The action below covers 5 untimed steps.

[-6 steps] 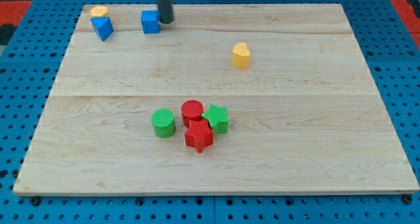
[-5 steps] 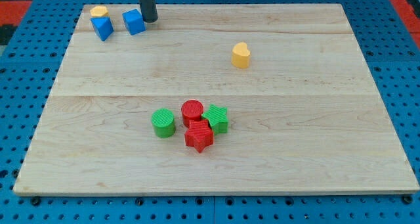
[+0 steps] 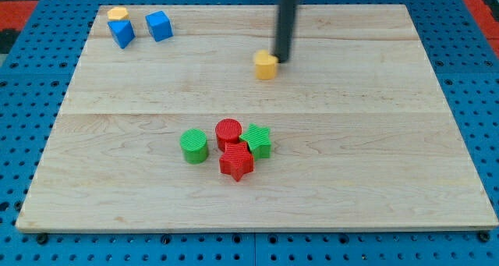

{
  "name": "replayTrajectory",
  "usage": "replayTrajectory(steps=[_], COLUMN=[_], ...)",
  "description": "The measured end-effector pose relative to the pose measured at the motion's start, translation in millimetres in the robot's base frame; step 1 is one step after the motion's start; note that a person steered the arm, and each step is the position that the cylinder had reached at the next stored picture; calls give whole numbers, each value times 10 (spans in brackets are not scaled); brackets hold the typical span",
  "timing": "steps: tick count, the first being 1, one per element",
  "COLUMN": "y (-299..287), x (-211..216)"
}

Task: Push the yellow heart towards the center left

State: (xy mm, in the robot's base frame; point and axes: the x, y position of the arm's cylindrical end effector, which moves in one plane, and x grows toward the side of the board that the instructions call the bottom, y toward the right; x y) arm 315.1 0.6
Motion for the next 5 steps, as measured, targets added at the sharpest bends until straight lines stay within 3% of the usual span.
replayTrajectory(steps=[1, 2, 3, 4, 5], y=[-398, 382, 329, -347, -330], x=[-367, -284, 178, 205, 216])
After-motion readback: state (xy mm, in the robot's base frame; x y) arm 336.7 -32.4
